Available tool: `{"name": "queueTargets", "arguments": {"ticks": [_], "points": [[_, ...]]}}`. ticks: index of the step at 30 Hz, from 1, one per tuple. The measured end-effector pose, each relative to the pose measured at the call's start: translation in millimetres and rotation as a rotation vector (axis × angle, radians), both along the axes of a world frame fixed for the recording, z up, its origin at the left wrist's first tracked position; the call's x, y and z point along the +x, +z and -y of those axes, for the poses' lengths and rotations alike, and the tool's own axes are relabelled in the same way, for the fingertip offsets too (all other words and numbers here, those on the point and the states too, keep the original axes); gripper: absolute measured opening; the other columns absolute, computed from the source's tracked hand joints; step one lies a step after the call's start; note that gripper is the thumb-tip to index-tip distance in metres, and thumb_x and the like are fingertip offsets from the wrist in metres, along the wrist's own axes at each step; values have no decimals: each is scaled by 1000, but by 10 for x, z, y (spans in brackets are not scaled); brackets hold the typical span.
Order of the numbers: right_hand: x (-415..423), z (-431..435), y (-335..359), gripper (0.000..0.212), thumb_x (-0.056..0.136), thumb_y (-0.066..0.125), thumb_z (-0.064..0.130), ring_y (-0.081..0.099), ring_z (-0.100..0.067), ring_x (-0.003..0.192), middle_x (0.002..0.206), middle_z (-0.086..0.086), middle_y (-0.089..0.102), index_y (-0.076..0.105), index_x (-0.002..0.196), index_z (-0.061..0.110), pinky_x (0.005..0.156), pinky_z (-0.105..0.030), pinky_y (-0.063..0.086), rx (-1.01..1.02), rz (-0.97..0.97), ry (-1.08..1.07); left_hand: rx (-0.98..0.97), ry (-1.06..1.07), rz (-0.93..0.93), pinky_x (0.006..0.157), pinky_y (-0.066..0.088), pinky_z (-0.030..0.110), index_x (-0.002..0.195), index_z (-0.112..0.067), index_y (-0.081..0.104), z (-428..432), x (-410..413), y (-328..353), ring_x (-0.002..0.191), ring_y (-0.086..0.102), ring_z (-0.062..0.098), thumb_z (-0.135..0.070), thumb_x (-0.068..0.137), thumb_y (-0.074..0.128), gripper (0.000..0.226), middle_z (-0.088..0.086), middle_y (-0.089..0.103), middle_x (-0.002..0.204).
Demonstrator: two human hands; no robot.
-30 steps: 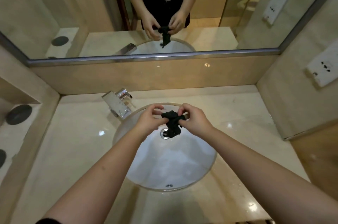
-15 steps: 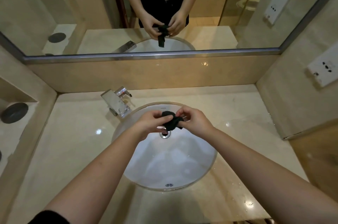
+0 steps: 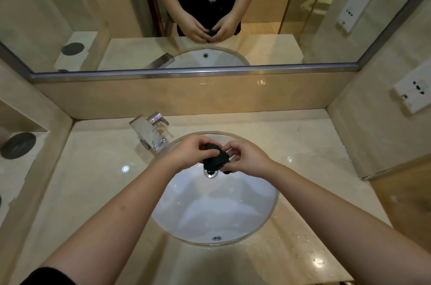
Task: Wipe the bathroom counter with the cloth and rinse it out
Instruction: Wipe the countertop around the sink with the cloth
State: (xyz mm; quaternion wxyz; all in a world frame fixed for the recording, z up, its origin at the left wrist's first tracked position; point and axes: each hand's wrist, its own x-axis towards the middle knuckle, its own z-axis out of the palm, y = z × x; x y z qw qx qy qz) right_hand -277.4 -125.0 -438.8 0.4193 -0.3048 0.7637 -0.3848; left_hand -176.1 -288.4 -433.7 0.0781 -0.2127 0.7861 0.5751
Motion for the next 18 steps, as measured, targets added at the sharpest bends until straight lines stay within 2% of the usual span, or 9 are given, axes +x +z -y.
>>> {"name": "queueTargets", "arguments": {"ticks": [2, 4, 7, 9, 11, 14, 18], "points": [[32, 21, 12, 28, 74, 78, 9, 71, -19, 74, 95, -9, 71, 64, 98, 12, 60, -13, 49, -11, -37, -43, -163, 2, -35, 81, 57, 37, 98, -20, 74, -11, -4, 18, 85, 67, 19, -16, 84, 70, 15, 4, 70, 96], [39, 22, 23, 24, 77, 77, 10, 69, -15, 68, 93, -9, 70, 64, 98, 11, 53, -9, 44, -14, -52, -90, -379, -34, -96, 85, 52, 35, 105, -27, 70, -29, 11, 37, 88, 62, 15, -21, 83, 69, 23, -1, 63, 107], [11, 10, -2, 22, 77, 75, 6, 67, -15, 63, 89, -11, 68, 64, 94, 13, 57, -19, 52, -13, -26, -149, -639, -254, -211, 89, 42, 23, 132, -31, 48, -30, 96, 8, 113, 50, 8, -29, 83, 69, 54, -9, 45, 138], [-28, -12, -31, 22, 75, 76, 4, 66, -20, 65, 87, -12, 67, 64, 91, 14, 68, -32, 58, -1, 27, -189, -856, -403, -296, 97, 41, 28, 139, -30, 39, 8, 147, -66, 127, 43, 13, -33, 76, 74, 73, -6, 37, 147], [-52, -40, -42, 23, 76, 76, 4, 66, -23, 70, 85, -12, 66, 65, 94, 12, 74, -38, 59, 4, 124, -191, -1032, -469, -334, 100, 40, 35, 136, -24, 40, 26, 168, -125, 126, 46, 22, -33, 70, 79, 77, 1, 43, 143], [-58, -58, -16, 23, 79, 73, 3, 67, -23, 77, 89, -15, 66, 64, 100, 8, 72, -35, 59, -2, 255, -170, -1210, -484, -450, 94, 40, 36, 120, -20, 49, 12, 128, -152, 109, 59, 24, -34, 65, 82, 66, 0, 60, 123], [-67, -66, 17, 25, 80, 72, 3, 69, -20, 79, 100, -11, 67, 61, 103, 2, 67, -31, 57, -14, 248, -141, -1253, -439, -600, 97, 31, 36, 103, -15, 63, 3, 67, -239, 94, 63, 21, -25, 70, 73, 36, -2, 67, 104]]}}
